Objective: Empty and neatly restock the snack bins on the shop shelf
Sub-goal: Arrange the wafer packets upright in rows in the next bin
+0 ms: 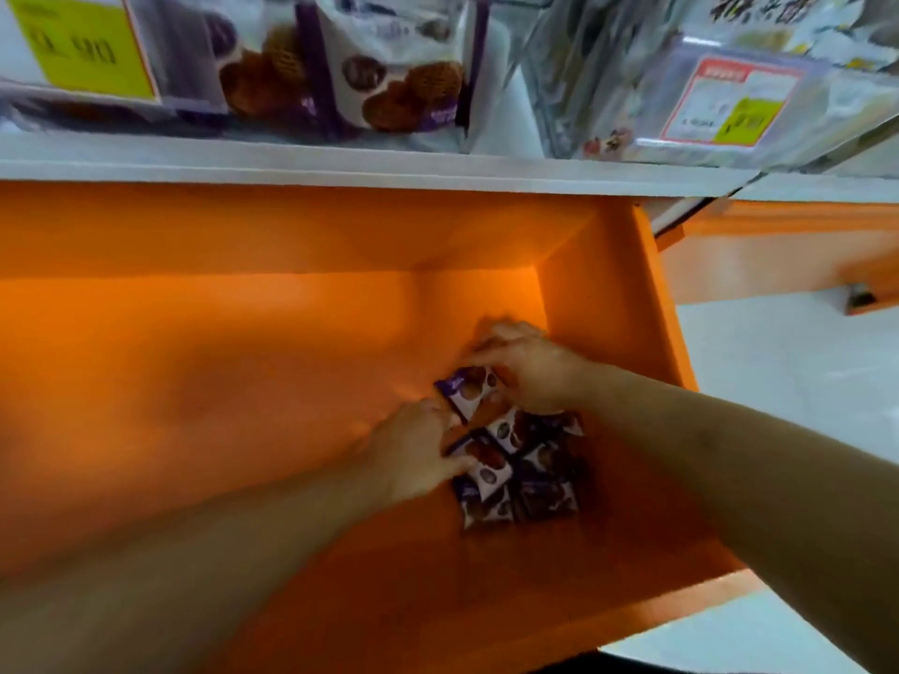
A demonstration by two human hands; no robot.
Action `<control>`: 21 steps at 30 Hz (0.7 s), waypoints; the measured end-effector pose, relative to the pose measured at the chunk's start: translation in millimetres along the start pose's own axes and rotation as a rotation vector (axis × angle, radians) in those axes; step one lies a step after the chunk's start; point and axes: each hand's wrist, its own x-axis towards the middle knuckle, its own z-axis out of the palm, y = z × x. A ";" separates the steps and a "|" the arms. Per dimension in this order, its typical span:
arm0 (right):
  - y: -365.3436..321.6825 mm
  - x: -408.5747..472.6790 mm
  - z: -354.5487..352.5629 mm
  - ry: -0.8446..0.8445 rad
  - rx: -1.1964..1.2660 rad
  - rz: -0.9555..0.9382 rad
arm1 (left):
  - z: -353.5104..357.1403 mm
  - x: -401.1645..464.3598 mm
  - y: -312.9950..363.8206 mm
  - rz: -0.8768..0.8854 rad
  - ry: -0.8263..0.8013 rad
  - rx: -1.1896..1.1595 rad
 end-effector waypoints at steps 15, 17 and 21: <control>-6.8 -6.2 11.9 0.051 0.073 0.186 | 49.4 20.6 -1.3 -0.177 -0.011 -0.344; -7.1 -7.8 2.6 0.073 0.196 0.240 | 49.3 18.1 -4.8 -0.198 -0.012 -0.347; -10.5 -16.1 -25.7 0.139 0.432 0.275 | 41.1 8.4 -9.9 -0.202 -0.054 -0.322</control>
